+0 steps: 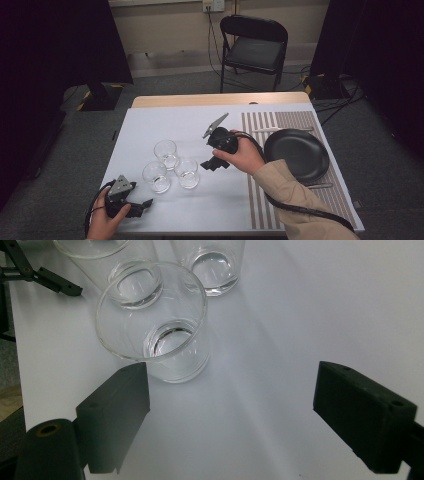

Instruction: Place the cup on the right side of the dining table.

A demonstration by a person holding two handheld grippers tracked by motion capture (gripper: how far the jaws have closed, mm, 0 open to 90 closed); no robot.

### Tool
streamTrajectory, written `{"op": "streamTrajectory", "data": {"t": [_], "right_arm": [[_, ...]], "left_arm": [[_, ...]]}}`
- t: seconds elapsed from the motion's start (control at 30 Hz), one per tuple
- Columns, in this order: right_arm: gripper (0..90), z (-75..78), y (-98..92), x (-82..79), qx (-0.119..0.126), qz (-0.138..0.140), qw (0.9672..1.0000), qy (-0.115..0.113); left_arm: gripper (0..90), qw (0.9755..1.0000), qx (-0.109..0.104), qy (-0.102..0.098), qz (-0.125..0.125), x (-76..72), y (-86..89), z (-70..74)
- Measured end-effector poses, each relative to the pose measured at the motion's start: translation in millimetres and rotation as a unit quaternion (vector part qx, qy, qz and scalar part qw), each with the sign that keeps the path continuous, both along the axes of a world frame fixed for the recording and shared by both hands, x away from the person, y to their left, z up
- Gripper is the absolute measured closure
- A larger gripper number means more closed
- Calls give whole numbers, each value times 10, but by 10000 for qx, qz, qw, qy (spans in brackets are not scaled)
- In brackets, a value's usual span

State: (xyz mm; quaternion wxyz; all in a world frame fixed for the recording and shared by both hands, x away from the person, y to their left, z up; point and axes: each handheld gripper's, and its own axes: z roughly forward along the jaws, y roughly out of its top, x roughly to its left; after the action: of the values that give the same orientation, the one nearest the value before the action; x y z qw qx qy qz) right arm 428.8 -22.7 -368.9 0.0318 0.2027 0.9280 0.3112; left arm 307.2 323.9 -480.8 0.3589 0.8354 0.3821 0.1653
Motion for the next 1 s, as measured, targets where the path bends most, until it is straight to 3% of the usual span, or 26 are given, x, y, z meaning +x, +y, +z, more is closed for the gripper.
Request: {"op": "streamTrajectory", "data": {"t": [1.0], "right_arm": [[140,-32,213,52,9,150,9999,33]], "left_arm": [[80,10000,-12,-3,15,-1,-2,-1]]}}
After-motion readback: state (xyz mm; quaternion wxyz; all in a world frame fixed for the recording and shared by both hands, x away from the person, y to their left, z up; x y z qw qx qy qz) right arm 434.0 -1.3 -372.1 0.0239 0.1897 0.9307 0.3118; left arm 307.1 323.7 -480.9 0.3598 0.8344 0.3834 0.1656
